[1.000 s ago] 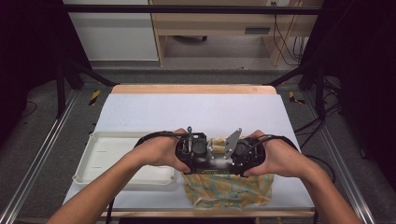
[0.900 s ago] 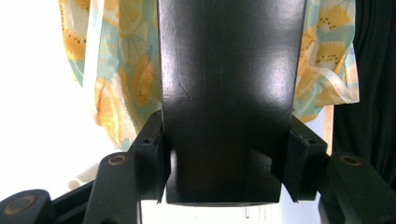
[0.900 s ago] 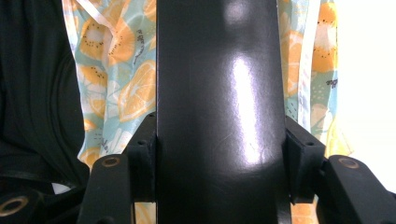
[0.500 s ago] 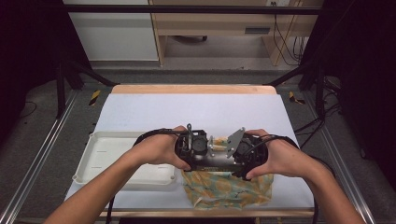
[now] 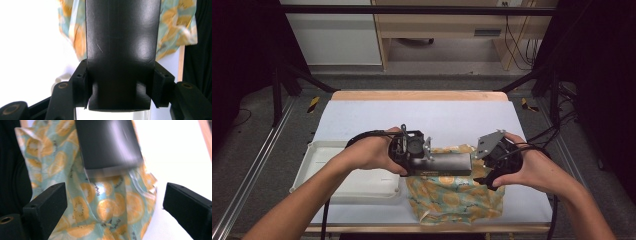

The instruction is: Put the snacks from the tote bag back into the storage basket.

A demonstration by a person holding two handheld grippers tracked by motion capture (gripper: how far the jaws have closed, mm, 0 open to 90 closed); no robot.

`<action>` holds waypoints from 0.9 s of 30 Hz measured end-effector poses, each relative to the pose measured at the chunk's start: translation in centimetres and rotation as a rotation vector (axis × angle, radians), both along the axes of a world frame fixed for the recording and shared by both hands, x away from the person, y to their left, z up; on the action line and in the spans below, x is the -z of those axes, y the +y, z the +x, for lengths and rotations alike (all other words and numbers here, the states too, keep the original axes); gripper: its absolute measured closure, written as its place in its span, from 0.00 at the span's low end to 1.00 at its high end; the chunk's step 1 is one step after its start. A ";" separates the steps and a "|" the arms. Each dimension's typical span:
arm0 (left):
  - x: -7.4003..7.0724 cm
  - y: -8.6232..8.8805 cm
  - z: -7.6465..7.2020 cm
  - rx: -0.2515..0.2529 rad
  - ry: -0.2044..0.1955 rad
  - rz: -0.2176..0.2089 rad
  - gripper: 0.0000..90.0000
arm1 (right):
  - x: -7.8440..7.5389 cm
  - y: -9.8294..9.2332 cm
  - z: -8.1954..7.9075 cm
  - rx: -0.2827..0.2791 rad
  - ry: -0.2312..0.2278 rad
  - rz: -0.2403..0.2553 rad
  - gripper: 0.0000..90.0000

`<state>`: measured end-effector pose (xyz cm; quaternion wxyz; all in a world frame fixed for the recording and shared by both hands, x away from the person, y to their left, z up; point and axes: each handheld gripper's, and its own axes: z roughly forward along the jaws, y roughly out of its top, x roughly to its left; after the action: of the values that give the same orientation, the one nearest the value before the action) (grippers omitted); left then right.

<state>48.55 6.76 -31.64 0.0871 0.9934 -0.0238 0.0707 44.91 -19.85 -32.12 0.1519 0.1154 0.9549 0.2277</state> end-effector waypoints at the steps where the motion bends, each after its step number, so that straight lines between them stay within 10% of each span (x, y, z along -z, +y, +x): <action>1: -0.1 0.4 0.1 -0.009 -0.003 -0.001 0.49 | 0.1 -0.5 0.1 0.021 0.000 0.024 0.07; 27: -1.9 10.2 2.9 -0.099 -0.044 -0.003 0.48 | 5.0 -8.1 -0.6 0.348 -0.060 0.128 0.07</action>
<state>51.42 16.94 -29.78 0.0845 0.9914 0.0237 0.0967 44.35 -27.90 -37.15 0.2098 0.2813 0.8991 0.2618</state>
